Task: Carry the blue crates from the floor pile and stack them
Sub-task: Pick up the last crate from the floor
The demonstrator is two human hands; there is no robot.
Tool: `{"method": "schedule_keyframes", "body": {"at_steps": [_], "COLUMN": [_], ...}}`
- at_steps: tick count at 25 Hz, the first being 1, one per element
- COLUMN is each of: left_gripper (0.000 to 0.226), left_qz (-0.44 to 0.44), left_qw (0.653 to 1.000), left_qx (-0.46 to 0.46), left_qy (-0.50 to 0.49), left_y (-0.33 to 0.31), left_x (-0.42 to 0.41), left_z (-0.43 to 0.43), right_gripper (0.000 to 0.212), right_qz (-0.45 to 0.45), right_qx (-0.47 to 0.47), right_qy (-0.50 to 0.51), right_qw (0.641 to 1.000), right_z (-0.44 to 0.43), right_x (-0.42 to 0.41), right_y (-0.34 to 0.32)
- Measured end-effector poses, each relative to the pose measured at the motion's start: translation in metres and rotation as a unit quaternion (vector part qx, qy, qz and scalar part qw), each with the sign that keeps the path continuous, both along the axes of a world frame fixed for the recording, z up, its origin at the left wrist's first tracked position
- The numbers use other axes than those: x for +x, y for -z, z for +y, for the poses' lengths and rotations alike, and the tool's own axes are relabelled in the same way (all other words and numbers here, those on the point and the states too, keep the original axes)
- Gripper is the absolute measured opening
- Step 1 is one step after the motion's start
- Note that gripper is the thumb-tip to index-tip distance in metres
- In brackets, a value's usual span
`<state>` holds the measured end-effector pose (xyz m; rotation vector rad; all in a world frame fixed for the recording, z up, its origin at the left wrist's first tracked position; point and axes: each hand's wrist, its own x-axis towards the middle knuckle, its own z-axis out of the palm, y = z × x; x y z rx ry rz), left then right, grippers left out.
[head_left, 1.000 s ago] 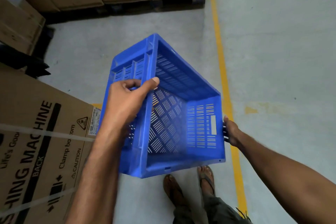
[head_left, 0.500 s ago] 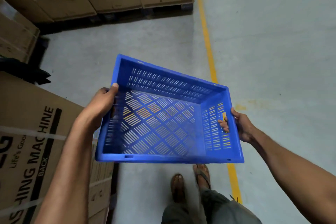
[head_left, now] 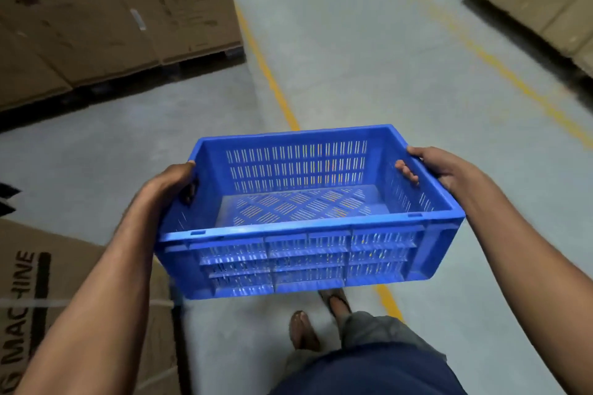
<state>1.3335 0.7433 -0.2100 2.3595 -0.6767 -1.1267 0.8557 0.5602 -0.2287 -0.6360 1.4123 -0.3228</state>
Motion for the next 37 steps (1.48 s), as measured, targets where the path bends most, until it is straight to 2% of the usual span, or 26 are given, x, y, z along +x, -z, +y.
{"method": "schedule_keyframes", "body": {"at_steps": [5, 9, 11, 13, 16, 20, 22, 27, 32, 37], "left_gripper": [0.051, 0.055, 0.058, 0.057, 0.051, 0.057, 0.056, 0.055, 0.059, 0.065], "left_qz": [0.04, 0.038, 0.023, 0.039, 0.074, 0.172, 0.192, 0.182, 0.171, 0.152], "left_qw": [0.994, 0.979, 0.974, 0.967, 0.955, 0.943, 0.94, 0.935, 0.926, 0.91], "left_qx": [-0.101, -0.195, -0.218, -0.24, -0.262, -0.187, -0.148, -0.116, -0.093, -0.118], "left_qy": [0.0, 0.034, 0.05, 0.076, 0.122, 0.214, 0.24, 0.283, 0.323, 0.367], "left_y": [0.008, 0.011, 0.007, 0.001, -0.003, 0.008, 0.013, 0.01, 0.013, 0.024], "left_x": [-0.071, -0.168, -0.226, -0.292, -0.39, -0.507, -0.565, -0.701, -0.814, -0.918], "left_z": [-0.026, -0.044, -0.051, -0.059, -0.079, -0.118, -0.139, -0.19, -0.264, -0.337], "right_gripper": [0.043, 0.046, 0.047, 0.044, 0.042, 0.048, 0.049, 0.048, 0.051, 0.053], "right_qz": [0.105, 0.251, 0.277, 0.263, 0.206, 0.128, 0.119, 0.165, 0.202, 0.258], "right_qx": [-0.18, -0.288, -0.306, -0.299, -0.263, -0.188, -0.163, -0.128, -0.101, -0.1], "right_qy": [0.074, 0.165, 0.23, 0.309, 0.374, 0.442, 0.457, 0.482, 0.507, 0.546], "right_qw": [0.975, 0.909, 0.881, 0.864, 0.865, 0.868, 0.866, 0.851, 0.832, 0.79], "right_z": [0.069, 0.138, 0.173, 0.202, 0.233, 0.262, 0.272, 0.267, 0.226, 0.17], "right_x": [-0.073, -0.161, -0.208, -0.259, -0.342, -0.455, -0.503, -0.605, -0.694, -0.771], "right_y": [-0.018, -0.006, -0.003, -0.005, -0.011, -0.015, -0.015, -0.01, 0.001, 0.004]}}
